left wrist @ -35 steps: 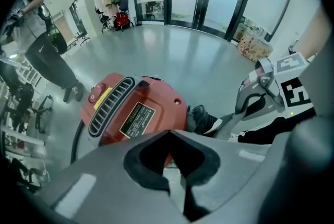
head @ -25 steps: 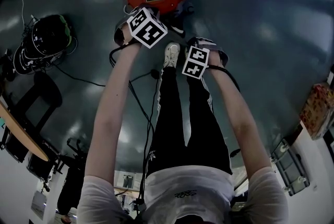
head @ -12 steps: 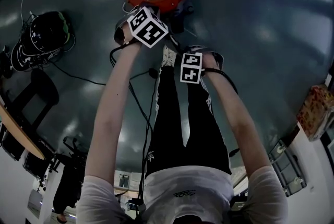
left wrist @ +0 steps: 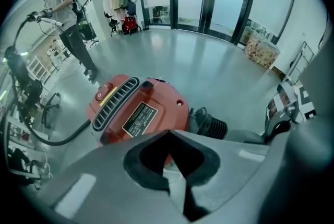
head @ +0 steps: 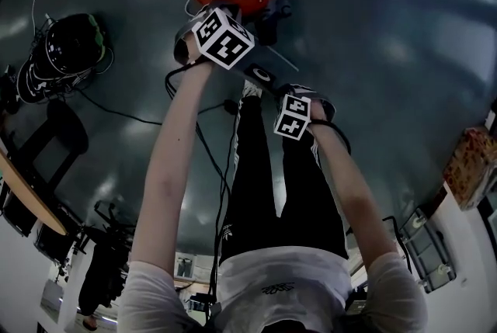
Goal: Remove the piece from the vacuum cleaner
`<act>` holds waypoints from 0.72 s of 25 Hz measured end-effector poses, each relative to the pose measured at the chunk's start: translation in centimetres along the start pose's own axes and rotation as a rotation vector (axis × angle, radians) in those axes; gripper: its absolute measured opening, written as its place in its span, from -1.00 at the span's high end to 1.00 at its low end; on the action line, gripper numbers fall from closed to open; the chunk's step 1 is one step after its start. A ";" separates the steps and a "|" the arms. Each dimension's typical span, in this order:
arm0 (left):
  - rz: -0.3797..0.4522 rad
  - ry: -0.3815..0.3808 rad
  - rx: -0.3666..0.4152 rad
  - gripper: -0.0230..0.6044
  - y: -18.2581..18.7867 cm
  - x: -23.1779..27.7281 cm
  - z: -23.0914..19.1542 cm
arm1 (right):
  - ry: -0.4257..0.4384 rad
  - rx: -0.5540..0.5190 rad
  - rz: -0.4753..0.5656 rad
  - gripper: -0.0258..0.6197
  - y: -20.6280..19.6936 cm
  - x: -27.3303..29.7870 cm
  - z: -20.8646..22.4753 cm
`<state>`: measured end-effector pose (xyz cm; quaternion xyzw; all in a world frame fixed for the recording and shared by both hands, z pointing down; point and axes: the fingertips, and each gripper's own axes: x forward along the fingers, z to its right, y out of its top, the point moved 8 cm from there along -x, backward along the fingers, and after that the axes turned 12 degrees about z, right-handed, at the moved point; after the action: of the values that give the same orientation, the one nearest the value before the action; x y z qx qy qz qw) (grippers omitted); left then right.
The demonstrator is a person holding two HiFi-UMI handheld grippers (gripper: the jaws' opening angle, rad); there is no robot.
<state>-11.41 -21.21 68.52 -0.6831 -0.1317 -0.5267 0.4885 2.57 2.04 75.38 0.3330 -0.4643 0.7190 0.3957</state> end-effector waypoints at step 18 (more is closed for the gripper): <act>0.465 0.363 -0.305 0.93 6.5 -20.7 0.5 | -0.274 0.029 0.173 0.81 9.3 -19.1 0.2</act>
<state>-15.05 -17.05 47.57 -0.6553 0.1973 -0.5276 0.5033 3.32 -5.43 55.56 0.3924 -0.5305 0.7048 0.2602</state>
